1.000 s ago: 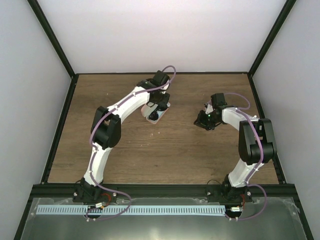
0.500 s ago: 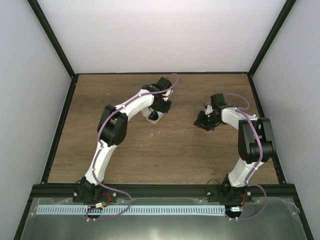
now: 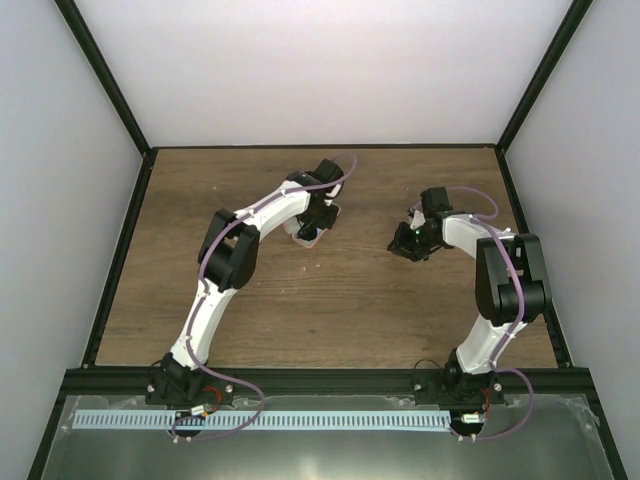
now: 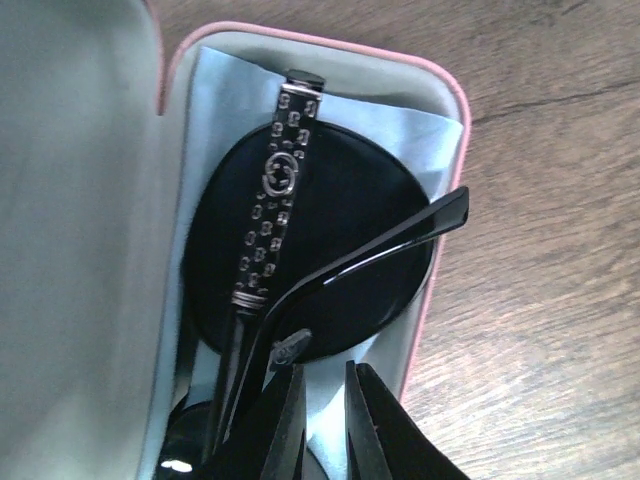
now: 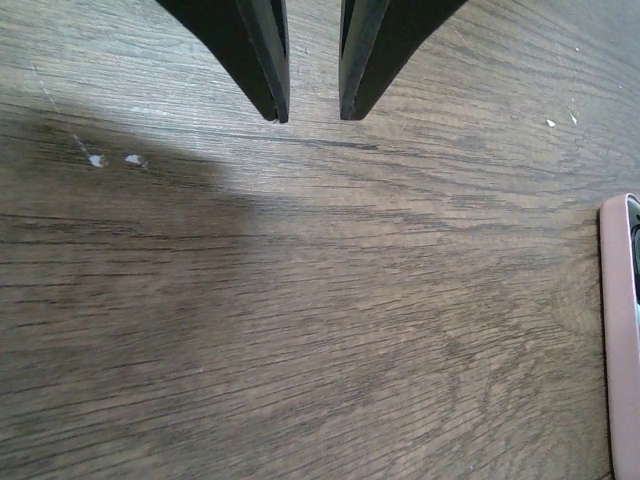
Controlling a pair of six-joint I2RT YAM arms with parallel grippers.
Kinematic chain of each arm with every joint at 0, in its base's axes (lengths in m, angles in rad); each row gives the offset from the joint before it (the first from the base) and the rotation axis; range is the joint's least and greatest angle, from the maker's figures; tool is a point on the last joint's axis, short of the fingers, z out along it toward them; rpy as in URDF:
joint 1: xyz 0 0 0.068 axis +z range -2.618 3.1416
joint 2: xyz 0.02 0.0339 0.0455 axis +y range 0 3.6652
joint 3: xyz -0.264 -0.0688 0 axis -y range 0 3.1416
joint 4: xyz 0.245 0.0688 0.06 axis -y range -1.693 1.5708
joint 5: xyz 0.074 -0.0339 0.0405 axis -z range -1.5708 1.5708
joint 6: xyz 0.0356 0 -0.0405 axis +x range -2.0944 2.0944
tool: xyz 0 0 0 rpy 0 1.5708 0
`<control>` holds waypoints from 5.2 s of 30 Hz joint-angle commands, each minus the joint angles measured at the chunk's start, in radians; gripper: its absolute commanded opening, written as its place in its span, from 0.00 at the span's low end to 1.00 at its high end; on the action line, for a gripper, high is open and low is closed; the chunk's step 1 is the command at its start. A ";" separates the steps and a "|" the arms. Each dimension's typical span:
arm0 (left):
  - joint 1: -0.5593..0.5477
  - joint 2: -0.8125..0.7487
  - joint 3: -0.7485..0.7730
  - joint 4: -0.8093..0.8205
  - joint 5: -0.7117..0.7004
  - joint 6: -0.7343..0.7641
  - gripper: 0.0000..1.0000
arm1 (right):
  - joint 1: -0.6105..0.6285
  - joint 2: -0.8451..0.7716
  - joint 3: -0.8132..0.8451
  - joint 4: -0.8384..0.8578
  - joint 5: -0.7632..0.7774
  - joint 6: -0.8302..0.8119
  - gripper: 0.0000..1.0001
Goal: Organize the sunglasses
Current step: Adjust the sunglasses in the sunglasses case, then close the sunglasses case at the center of the board, then move the sunglasses case at the center of the board.
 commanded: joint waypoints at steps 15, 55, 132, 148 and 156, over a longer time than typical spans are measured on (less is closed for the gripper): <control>0.011 -0.007 -0.015 0.019 -0.023 -0.032 0.17 | -0.007 0.007 0.026 0.001 -0.005 -0.017 0.16; 0.225 -0.273 -0.187 0.143 -0.185 -0.053 0.33 | 0.223 0.190 0.286 -0.015 -0.066 0.102 0.18; -0.049 -0.051 -0.197 0.142 -0.092 0.025 0.78 | 0.114 0.099 0.142 -0.005 0.008 0.018 0.18; -0.008 -0.392 -0.638 0.222 -0.278 -0.188 0.56 | 0.113 0.115 0.095 0.019 -0.024 0.020 0.21; 0.022 -0.446 -0.729 0.274 -0.211 -0.221 0.69 | 0.114 0.112 0.084 0.016 -0.022 0.014 0.23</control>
